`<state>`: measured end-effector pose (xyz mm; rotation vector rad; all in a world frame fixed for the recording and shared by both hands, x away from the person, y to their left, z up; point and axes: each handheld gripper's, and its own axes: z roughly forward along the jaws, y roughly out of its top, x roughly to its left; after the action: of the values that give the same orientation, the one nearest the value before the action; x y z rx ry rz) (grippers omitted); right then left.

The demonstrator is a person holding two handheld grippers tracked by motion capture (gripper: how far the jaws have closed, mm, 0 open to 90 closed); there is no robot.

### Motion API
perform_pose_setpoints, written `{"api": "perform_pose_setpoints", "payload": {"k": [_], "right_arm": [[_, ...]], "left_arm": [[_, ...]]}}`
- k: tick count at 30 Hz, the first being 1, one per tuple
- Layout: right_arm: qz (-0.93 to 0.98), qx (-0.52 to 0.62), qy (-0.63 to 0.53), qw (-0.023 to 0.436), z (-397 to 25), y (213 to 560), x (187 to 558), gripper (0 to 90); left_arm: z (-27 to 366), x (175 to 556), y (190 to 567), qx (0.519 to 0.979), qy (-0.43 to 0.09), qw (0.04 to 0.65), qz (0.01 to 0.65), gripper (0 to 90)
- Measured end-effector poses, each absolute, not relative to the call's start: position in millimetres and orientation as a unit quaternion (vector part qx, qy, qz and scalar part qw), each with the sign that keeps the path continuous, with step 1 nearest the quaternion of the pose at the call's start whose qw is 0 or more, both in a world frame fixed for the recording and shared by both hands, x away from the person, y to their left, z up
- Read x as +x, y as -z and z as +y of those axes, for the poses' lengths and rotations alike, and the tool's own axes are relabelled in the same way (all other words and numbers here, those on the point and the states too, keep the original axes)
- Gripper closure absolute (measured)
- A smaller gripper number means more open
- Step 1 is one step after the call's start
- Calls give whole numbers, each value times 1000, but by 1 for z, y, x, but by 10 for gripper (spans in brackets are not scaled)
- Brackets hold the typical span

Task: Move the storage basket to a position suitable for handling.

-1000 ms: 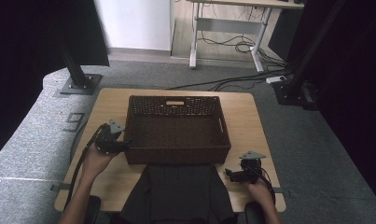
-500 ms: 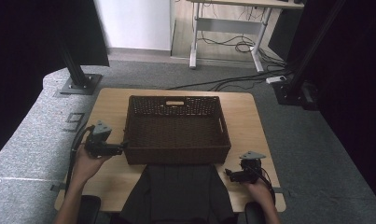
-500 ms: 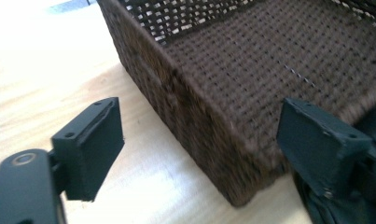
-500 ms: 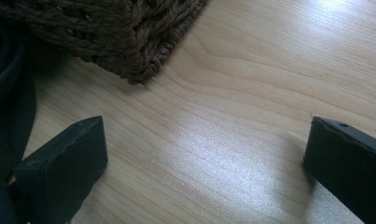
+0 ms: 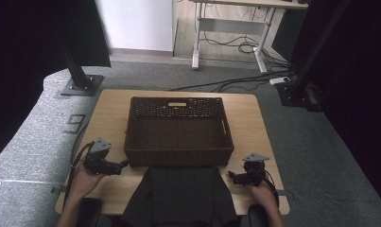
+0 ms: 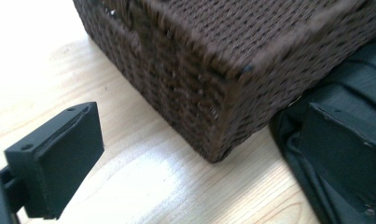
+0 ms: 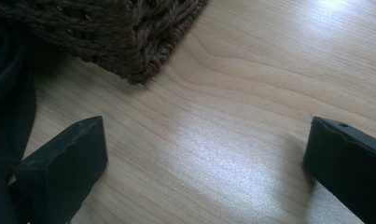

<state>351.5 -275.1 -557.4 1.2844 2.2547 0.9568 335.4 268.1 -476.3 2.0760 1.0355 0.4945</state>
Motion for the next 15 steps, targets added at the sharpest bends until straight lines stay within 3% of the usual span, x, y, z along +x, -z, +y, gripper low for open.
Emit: {"api": "perform_pose_setpoints", "payload": {"k": [15], "right_arm": [[801,456,-340,187,-275,557,351,0]], "left_arm": [[269,342,526,824,-193,338,411,0]]}}
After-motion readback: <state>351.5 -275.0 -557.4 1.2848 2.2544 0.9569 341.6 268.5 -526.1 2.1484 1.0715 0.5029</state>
